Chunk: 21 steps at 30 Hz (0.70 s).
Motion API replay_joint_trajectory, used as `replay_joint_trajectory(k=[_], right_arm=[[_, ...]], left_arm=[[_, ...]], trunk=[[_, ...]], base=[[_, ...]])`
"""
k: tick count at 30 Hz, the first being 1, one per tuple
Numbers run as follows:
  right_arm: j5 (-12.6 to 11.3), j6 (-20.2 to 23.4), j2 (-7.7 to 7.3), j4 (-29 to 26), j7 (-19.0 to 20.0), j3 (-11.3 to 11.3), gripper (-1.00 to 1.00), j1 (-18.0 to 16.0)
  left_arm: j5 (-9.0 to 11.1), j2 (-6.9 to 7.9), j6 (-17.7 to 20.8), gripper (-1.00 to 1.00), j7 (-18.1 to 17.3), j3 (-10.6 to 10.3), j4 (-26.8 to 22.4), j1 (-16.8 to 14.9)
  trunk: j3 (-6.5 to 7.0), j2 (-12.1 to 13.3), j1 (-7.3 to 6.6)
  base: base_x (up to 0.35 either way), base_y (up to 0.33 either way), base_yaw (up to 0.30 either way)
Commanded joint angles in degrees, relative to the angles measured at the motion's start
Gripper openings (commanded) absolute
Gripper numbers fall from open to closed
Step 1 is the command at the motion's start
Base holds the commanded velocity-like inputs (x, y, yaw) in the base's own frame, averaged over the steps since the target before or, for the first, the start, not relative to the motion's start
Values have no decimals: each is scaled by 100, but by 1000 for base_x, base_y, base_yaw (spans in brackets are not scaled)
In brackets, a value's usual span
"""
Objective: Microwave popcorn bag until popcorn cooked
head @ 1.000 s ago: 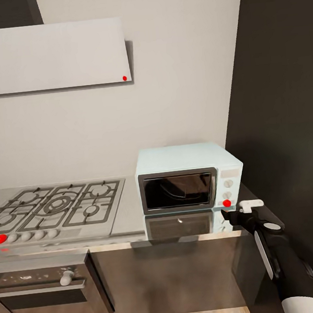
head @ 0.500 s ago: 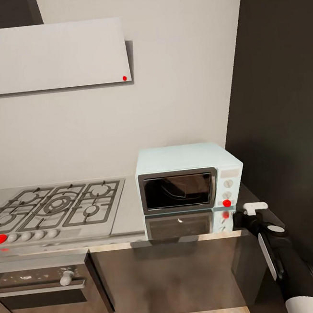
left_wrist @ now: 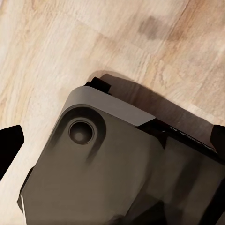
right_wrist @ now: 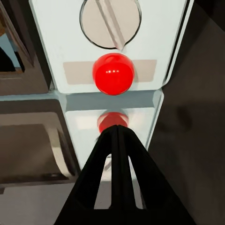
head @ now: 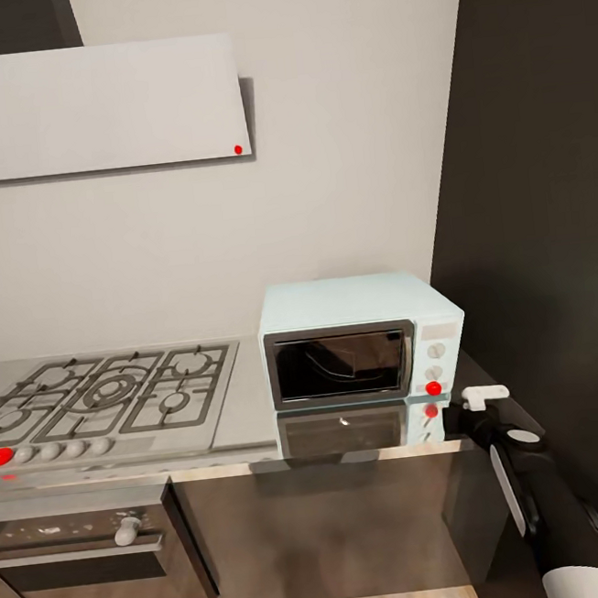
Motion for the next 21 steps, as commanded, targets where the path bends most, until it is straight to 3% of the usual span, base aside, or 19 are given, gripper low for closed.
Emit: replay_joint_trajectory(k=[1,21], right_arm=[[57,18,2,-3,45,-8,-100,-5],[44,-18,-21,117,27,-30,-100,-5]], left_arm=[[42,-2,-13,100,19,-48,-1,-3],[45,7,-13,100,14,-48,-1,-3]], trunk=[[-7,-5,0],[-7,-5,0]], base=[[0,0,0],[136,0,0]])
